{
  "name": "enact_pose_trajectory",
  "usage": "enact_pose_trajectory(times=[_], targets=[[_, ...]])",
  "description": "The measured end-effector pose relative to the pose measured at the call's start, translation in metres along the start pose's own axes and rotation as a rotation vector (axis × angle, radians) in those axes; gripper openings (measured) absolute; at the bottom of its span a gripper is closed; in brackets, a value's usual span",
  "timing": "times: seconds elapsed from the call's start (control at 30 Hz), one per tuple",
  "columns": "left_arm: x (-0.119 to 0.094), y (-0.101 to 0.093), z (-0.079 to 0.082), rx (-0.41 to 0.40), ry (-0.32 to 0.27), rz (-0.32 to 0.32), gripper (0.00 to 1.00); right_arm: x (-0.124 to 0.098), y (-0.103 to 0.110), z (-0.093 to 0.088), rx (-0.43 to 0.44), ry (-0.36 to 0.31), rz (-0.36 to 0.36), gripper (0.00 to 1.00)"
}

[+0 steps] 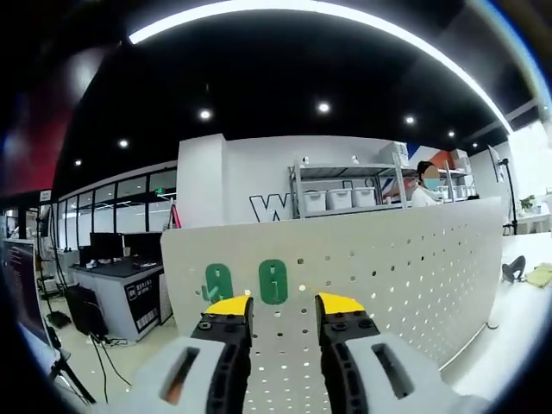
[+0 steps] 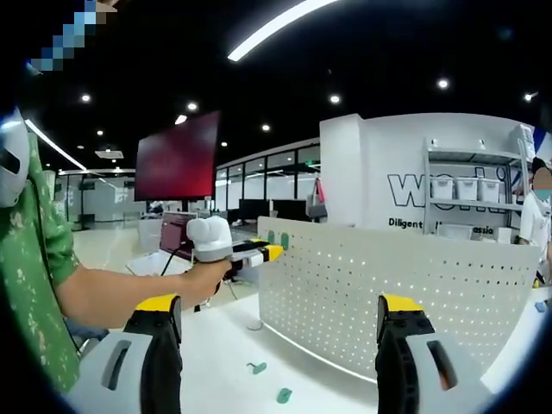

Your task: Insert the hook assembly into the mounting plate slot until the hook locks in place.

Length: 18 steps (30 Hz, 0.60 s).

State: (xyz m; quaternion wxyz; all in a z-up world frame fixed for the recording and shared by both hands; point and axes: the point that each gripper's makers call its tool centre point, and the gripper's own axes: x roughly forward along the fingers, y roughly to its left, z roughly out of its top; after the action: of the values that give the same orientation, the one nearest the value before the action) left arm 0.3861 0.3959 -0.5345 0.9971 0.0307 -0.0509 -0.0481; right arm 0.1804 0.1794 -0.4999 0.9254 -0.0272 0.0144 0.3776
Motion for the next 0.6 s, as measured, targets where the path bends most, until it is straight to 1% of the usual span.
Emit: enact_pose_trajectory(times=[0.37,0.6], targets=[[-0.026,-0.009,0.010,0.003,-0.002,-0.025,0.39,-0.005,0.010,0.004,-0.008,-0.010,0.010,0.96],[-0.050,-0.016,0.013,-0.017,0.007,-0.059,0.46,-0.010,0.015,0.006,-0.011,-0.014,0.011,0.97]])
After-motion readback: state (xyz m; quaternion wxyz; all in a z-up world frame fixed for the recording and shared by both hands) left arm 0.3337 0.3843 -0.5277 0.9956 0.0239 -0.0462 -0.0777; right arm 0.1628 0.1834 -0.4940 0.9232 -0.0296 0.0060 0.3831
